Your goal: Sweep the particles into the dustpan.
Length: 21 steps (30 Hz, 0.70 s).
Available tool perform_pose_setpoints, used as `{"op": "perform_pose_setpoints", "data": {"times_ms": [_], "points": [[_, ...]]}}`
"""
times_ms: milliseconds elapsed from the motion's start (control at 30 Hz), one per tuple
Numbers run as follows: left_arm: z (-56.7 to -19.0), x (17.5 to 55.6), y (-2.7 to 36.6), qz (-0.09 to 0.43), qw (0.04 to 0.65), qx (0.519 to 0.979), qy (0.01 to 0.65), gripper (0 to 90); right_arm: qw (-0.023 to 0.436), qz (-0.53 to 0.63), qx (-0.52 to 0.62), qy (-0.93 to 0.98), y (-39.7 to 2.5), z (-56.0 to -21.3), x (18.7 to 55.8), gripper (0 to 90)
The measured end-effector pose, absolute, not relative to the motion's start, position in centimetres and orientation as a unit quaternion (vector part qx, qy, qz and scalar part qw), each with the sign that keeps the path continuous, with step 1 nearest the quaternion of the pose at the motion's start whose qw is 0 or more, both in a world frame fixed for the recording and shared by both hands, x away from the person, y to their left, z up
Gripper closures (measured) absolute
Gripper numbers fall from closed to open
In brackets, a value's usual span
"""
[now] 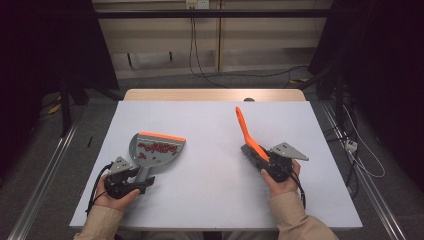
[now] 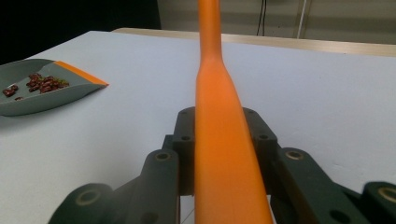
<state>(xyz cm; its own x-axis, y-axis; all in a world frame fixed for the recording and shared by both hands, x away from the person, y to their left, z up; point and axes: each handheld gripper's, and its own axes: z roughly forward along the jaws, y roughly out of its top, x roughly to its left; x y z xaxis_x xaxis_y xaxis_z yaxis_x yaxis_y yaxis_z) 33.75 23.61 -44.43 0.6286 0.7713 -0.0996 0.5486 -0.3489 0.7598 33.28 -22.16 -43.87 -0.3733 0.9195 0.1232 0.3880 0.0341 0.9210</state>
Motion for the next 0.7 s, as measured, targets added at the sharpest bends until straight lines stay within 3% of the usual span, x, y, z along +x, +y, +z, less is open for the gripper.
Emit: {"op": "perform_pose_setpoints", "data": {"times_ms": [700], "points": [[-44.43, 33.47, 23.08, 0.109, 0.429, 0.816, 0.371, 29.6, 0.265, 0.493, 0.488, 0.670, -21.88, -44.13, 33.54, 71.0]]}}
